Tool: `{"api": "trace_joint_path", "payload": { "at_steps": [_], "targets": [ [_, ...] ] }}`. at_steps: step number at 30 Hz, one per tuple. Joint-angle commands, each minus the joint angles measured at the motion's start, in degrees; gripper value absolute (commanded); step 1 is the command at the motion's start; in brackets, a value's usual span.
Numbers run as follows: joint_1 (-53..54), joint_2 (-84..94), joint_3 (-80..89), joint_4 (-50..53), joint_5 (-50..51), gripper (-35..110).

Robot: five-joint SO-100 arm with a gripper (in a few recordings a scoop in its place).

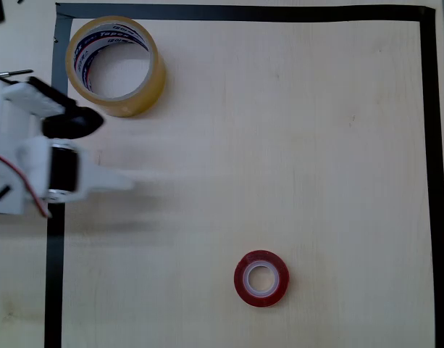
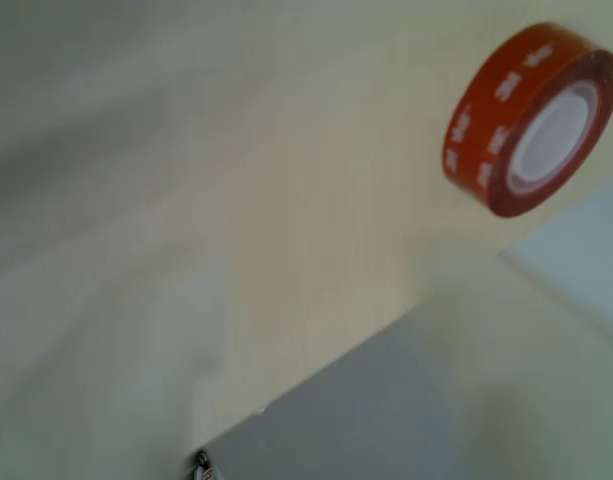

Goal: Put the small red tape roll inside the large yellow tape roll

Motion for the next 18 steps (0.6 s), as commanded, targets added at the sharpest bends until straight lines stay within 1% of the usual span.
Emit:
{"api": "trace_joint_path", "payload": {
  "at_steps": [1,4,7,18],
  "targets": [
    [1.7,-14.2,-16.3,-0.4,-1.5,18],
    [2.5,-22.8,-22.9,-0.2,-1.6,23],
    [3.0,-27.7,-26.5,-0.5,-1.6,27],
    [8.3,-42.5,-40.0,-3.0,-2.4,27]
  ]
}}
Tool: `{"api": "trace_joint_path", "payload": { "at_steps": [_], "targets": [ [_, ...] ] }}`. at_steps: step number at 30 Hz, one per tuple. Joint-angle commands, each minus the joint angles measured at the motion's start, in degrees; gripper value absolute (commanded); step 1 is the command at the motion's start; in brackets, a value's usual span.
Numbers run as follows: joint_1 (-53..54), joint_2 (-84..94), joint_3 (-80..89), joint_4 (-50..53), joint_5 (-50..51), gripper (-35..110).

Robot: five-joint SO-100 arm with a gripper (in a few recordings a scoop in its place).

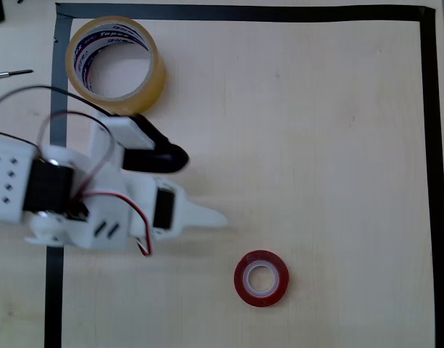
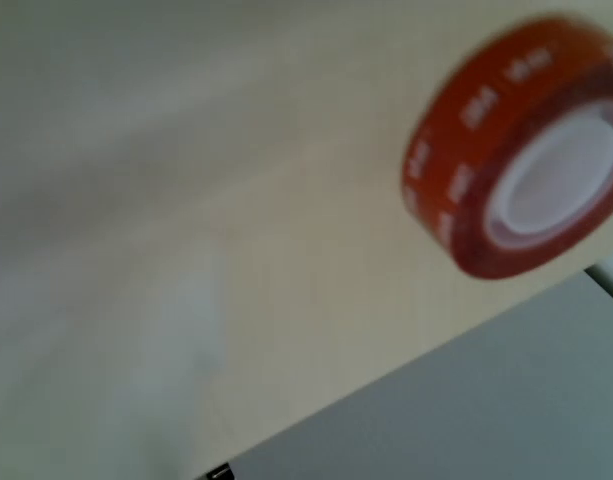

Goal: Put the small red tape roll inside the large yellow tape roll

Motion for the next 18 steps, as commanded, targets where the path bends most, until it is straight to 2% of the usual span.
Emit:
{"api": "trace_joint_path", "payload": {
  "at_steps": [1,18],
  "targets": [
    [2.6,-2.0,-9.1,-0.8,-1.7,27],
    [6.0,-29.2,-35.7,3.9,-2.6,27]
  ]
}}
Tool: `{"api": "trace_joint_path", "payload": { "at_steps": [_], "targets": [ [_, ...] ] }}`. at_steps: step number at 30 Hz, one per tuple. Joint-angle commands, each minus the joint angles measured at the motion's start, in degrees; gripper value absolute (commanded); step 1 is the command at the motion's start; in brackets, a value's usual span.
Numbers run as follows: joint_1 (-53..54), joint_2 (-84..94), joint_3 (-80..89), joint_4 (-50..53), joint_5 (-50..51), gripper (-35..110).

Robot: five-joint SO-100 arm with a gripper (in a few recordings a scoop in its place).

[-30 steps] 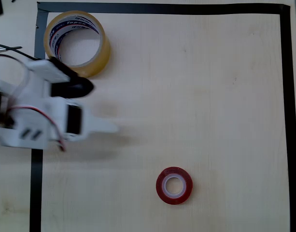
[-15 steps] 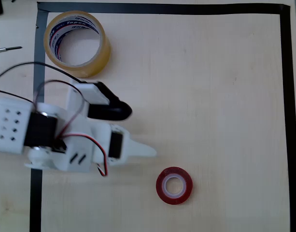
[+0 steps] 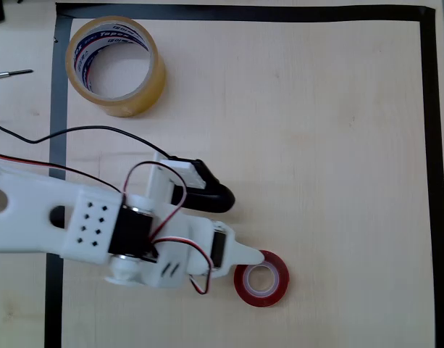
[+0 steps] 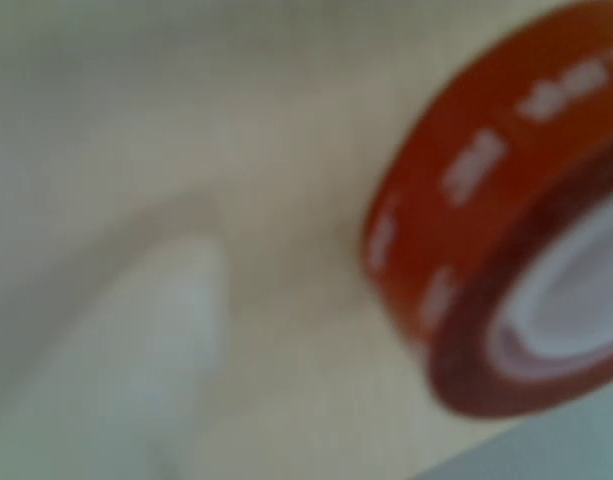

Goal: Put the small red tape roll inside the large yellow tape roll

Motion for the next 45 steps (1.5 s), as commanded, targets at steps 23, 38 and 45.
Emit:
{"api": "trace_joint_path", "payload": {
  "at_steps": [23,38,45],
  "targets": [
    [5.8,-12.5,-25.8,11.6,-1.1,27],
    [4.0,-51.0,-93.8,47.3,-1.8,27],
    [3.7,-51.4,-94.2,49.3,-1.8,26]
  ]
}}
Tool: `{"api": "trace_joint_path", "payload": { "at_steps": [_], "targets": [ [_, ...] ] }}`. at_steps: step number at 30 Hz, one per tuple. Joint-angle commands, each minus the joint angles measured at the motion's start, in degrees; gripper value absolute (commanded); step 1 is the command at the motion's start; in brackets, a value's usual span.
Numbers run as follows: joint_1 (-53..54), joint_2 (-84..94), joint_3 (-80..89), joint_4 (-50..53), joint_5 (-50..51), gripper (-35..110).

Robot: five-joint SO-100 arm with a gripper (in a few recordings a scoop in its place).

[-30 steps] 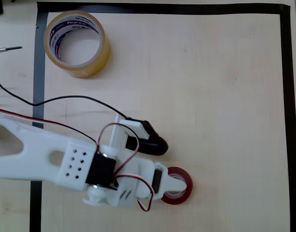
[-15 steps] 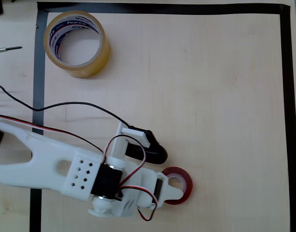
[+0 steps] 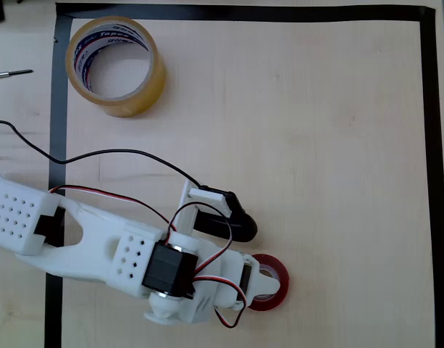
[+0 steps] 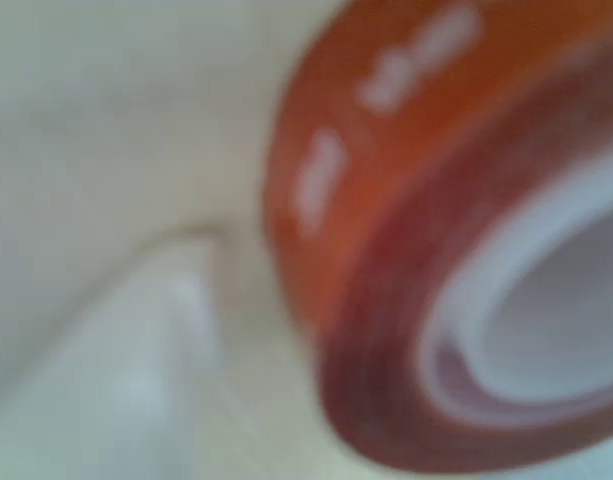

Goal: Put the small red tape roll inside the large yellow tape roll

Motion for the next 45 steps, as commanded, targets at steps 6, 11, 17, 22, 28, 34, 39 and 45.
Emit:
{"api": "trace_joint_path", "payload": {
  "at_steps": [6,11,17,22,28,34,39,45],
  "targets": [
    [-0.9,1.2,-1.7,7.9,-1.0,21],
    [-0.4,3.5,1.1,8.6,-1.5,5],
    [-0.5,11.0,11.8,8.7,-1.8,2],
    [-1.6,16.3,18.3,8.7,-2.0,0],
    [-2.2,19.5,18.3,8.7,-3.6,0],
    [-4.4,29.4,17.7,8.7,-8.3,0],
    [-7.8,48.3,30.1,8.7,-8.1,0],
    [-16.4,76.6,66.3,5.8,-7.6,0]
  ]
}}
